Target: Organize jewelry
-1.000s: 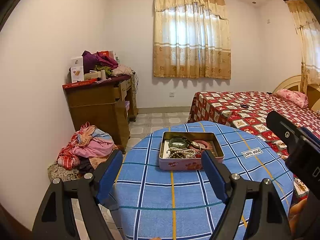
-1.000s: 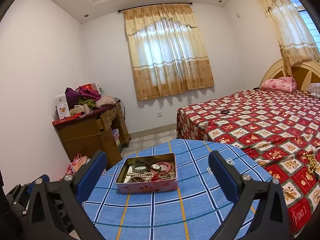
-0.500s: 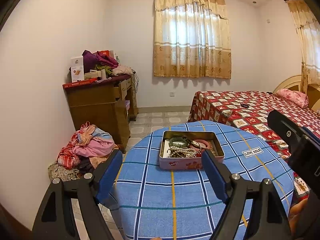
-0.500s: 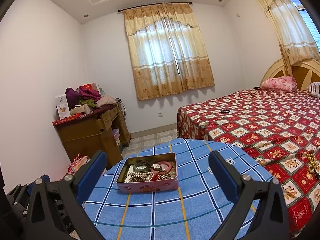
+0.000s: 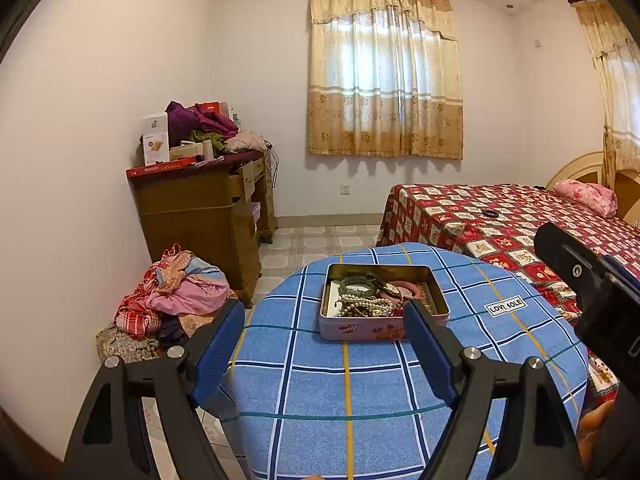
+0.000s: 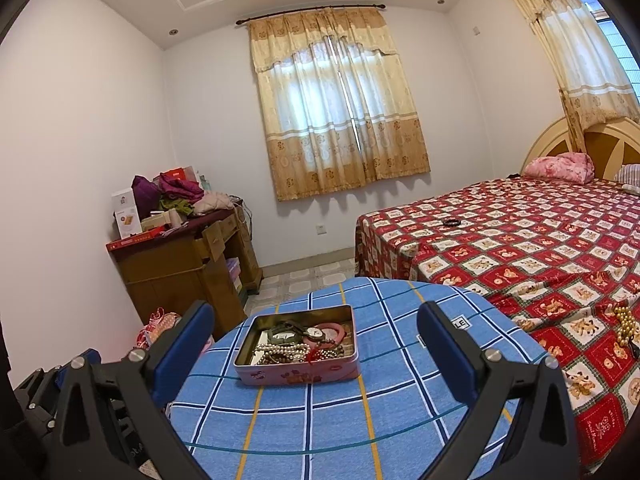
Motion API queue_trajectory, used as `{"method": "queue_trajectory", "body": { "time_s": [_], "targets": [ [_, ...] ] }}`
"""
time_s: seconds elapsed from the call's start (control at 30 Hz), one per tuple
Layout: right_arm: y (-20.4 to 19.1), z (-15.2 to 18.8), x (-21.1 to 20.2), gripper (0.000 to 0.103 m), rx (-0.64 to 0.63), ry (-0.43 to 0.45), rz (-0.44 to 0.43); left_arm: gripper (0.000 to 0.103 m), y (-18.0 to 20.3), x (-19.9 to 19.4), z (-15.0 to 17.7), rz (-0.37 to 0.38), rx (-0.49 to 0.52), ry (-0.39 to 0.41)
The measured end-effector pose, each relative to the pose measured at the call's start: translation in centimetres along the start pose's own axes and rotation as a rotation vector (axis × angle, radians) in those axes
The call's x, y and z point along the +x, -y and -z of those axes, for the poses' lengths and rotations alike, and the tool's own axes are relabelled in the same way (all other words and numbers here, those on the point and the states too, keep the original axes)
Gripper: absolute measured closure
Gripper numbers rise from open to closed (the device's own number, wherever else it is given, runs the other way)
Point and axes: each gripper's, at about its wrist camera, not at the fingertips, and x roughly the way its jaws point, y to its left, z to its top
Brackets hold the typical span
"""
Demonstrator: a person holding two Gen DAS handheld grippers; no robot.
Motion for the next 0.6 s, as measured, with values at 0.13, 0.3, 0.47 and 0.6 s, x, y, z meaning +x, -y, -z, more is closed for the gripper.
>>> {"method": "queue_trajectory", "body": {
  "time_s": [0.13,0.3,0.47,0.6],
  "targets": [
    [-0.07,-0.04,-0.12,0.000,0.001,0.005,0.002,0.021,-0.11,-0.04,-0.10,0.000,-0.005,0.007],
    [-0.17,-0.12,-0.28,0.000,-0.003,0.012,0.003,0.021,-0.16,-0.06,-0.15,-0.002,-0.004,0.012],
    [-0.15,-0.10,-0.31,0.000,-0.001,0.012,0.002,0.021,-0.25,-0.08,-0.19,0.000,-0.004,0.010],
    [-0.11,-0.08,-0.32,0.000,-0.001,0.014,0.001,0.021,-0.27,-0.08,-0.20,-0.004,-0.003,0.013]
  ]
}}
